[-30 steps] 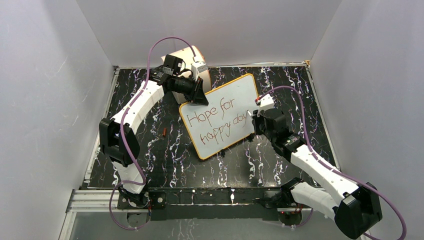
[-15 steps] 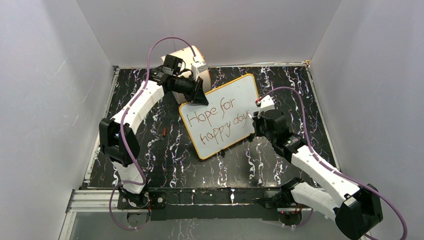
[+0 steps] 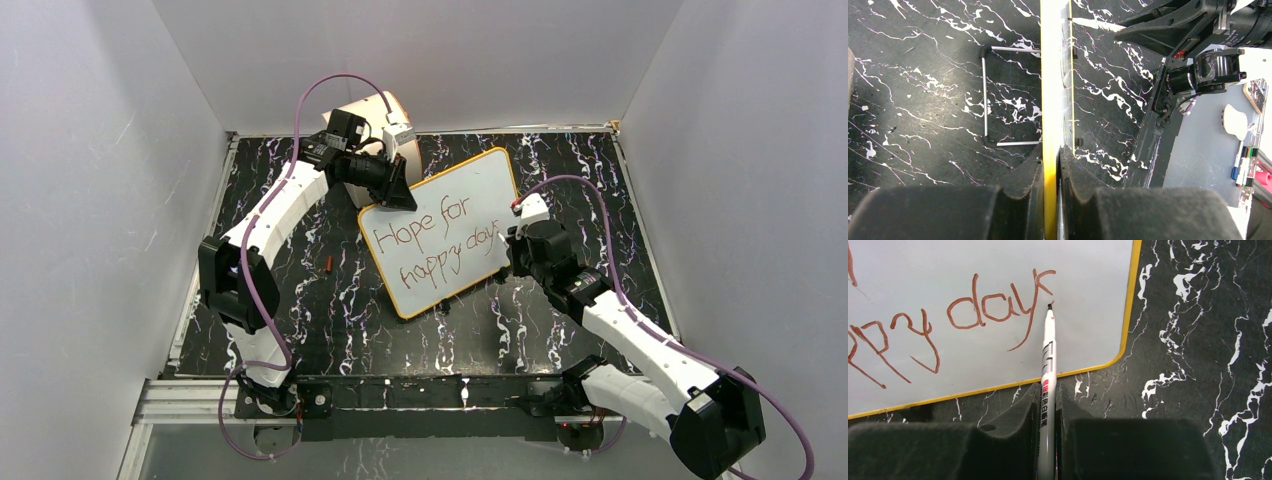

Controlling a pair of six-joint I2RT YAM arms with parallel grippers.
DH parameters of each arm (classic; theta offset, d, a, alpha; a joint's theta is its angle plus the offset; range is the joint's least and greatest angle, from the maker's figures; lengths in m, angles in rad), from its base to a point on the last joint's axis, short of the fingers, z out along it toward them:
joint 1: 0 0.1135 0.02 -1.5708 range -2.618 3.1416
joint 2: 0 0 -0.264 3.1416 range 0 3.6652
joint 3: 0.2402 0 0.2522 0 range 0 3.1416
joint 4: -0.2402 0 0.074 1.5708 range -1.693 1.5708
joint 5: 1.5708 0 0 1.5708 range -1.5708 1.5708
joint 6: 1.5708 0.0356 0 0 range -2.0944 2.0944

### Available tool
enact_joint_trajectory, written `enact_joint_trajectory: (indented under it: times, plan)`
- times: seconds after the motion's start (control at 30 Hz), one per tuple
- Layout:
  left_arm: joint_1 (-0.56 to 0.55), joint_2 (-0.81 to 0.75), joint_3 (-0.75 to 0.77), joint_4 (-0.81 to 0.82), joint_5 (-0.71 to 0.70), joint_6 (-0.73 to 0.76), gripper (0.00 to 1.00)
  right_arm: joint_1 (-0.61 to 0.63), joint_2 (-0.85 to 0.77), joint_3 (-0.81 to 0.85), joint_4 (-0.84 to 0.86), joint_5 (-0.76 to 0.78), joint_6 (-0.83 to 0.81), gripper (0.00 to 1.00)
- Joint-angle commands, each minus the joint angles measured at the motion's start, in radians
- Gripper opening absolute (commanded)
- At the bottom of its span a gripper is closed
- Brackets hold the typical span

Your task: Write a sentence on the whiteboard

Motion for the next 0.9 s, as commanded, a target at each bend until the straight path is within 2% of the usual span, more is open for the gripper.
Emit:
enact_joint_trajectory:
  times: [0.0,0.17,0.37,0.5,0.77,0.87]
  plan:
    - [-0.037,0.027,-0.014,-0.105,-0.055,0.062,0.00,0.001,-0.005,0.009,0.006,-0.060,0.000,0.00]
    - [-0.037,0.025,-0.014,-0.105,-0.056,0.062,0.00,0.001,-0.008,0.014,0.020,-0.086,0.003,0.00]
    - [-0.037,0.025,-0.015,-0.102,-0.061,0.060,0.00,0.001,-0.061,-0.002,0.039,0.001,0.016,0.00]
    - [-0.037,0.021,-0.015,-0.094,-0.071,0.053,0.01,0.000,-0.114,-0.002,0.039,0.005,0.018,0.00]
    - [-0.038,0.009,0.002,-0.068,-0.056,0.041,0.39,0.000,-0.228,0.019,-0.015,0.045,0.009,0.00]
    - [-0.041,0.005,0.029,-0.060,-0.056,0.026,0.46,0.000,-0.243,0.036,-0.054,0.052,0.006,0.00]
